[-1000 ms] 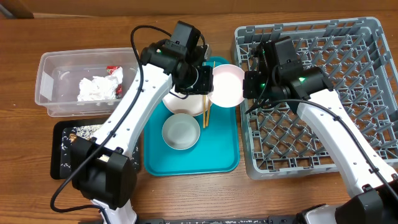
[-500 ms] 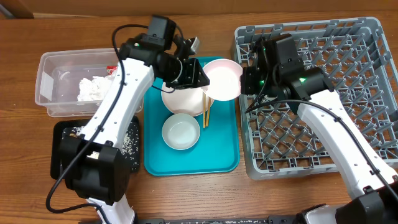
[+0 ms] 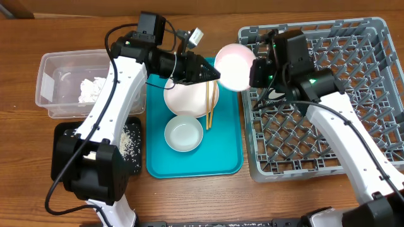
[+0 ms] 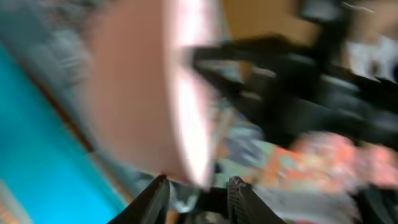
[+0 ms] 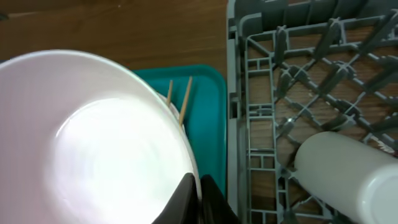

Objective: Sort waste into correct bins and load items into the dishwasher
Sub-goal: 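Grasp the pink bowl with the right gripper, release left, carry over rack, then lower the pink bowl into the back of the rack and open right gripper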

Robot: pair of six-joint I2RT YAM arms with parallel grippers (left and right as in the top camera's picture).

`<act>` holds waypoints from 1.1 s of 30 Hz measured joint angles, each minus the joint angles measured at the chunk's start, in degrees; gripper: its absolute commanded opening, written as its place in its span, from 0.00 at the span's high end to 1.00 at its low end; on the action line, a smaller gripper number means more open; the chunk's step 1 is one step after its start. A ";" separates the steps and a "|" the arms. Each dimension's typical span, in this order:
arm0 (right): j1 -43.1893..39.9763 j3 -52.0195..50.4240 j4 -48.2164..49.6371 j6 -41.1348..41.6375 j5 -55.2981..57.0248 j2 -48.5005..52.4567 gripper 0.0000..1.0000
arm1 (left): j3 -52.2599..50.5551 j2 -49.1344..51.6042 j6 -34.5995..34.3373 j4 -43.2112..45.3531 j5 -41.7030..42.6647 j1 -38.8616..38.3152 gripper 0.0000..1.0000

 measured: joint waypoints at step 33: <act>-15.17 -0.42 41.72 -17.03 62.73 20.41 0.96 | 0.00 -0.11 1.42 -4.57 -3.80 -2.34 0.61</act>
